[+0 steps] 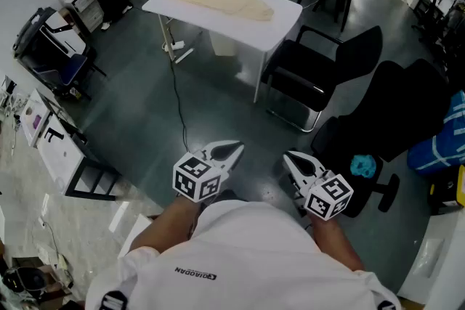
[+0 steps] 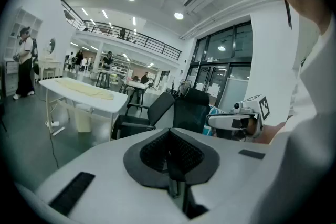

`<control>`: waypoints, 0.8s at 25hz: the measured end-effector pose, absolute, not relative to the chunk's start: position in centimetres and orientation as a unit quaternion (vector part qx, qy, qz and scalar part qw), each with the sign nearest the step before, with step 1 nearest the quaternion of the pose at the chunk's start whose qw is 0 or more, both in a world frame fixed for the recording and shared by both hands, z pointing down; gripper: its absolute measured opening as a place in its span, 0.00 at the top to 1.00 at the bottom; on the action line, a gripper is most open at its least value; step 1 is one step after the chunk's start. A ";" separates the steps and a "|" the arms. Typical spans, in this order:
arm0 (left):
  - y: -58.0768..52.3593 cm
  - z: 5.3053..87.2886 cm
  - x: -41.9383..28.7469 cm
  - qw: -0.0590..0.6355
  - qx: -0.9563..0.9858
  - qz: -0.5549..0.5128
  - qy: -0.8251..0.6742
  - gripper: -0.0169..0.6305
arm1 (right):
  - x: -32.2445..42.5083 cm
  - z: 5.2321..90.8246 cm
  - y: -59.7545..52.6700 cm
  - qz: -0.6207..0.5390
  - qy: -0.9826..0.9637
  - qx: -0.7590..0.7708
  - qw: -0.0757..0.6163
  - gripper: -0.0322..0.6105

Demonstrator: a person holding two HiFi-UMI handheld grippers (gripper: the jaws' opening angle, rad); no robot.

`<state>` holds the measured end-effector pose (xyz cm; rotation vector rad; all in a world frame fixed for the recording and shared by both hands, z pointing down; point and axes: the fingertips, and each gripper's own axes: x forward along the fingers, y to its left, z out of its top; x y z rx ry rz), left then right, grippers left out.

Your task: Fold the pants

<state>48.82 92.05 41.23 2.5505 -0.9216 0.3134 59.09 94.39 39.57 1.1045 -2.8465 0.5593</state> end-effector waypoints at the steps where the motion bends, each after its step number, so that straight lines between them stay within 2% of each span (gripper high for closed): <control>1: 92.1 41.3 48.8 0.205 0.915 0.113 -0.330 0.94 | 59.0 39.7 94.4 0.181 -0.917 0.356 0.019 0.93; 9: 91.7 41.4 48.5 0.208 0.913 0.112 -0.332 0.94 | 58.7 39.8 94.2 0.184 -0.917 0.352 0.022 0.93; 15: 91.7 41.6 48.2 0.212 0.912 0.109 -0.334 0.94 | 58.4 39.1 94.1 0.187 -0.917 0.352 -0.012 0.93; 20: 91.4 42.1 47.5 0.216 0.910 0.103 -0.337 0.94 | 57.2 40.4 93.7 0.180 -0.919 0.351 0.016 0.93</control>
